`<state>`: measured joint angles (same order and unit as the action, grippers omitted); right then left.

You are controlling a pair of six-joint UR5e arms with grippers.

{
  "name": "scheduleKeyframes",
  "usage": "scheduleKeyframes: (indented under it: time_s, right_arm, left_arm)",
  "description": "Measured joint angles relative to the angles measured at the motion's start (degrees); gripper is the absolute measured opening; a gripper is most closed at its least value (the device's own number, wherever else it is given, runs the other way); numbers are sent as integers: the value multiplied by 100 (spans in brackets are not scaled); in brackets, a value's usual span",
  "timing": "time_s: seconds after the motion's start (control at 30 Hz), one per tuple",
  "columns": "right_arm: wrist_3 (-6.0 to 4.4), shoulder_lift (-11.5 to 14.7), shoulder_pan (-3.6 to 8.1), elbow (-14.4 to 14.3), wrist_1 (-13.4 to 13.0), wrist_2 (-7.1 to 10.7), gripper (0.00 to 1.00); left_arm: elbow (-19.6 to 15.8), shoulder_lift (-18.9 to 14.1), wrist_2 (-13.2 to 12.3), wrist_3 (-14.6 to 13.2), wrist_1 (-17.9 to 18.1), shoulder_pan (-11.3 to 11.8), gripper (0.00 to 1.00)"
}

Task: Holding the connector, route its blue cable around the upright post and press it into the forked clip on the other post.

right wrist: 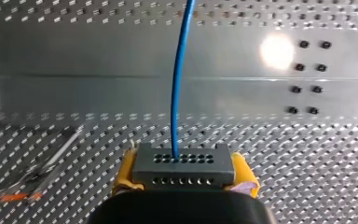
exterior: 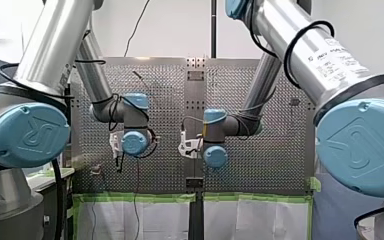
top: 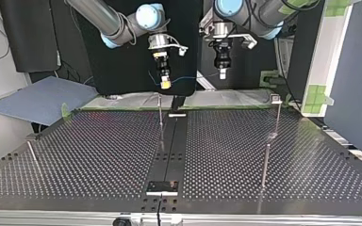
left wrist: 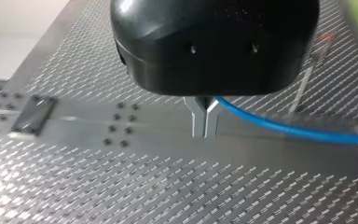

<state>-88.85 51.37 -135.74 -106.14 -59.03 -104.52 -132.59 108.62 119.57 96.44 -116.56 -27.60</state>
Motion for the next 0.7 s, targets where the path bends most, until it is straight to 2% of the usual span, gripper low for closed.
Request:
scheduleKeyframes:
  time_s: [0.1, 0.23, 0.47, 0.7]
  right_arm:
    - [-99, 138, 69, 60, 135, 137, 0]
    - [-133, 323, 165, 168, 319, 322, 0]
    - [-126, 685, 317, 440, 681, 684, 0]
    - [-83, 1030, 388, 764, 1027, 1012, 0]
  left_arm:
    - [140, -143, -18, 73, -142, 140, 0]
    - [236, -337, -79, 131, -336, 333, 0]
    - [266, -651, -135, 122, -650, 647, 0]
    - [441, -993, -109, 124, -993, 988, 0]
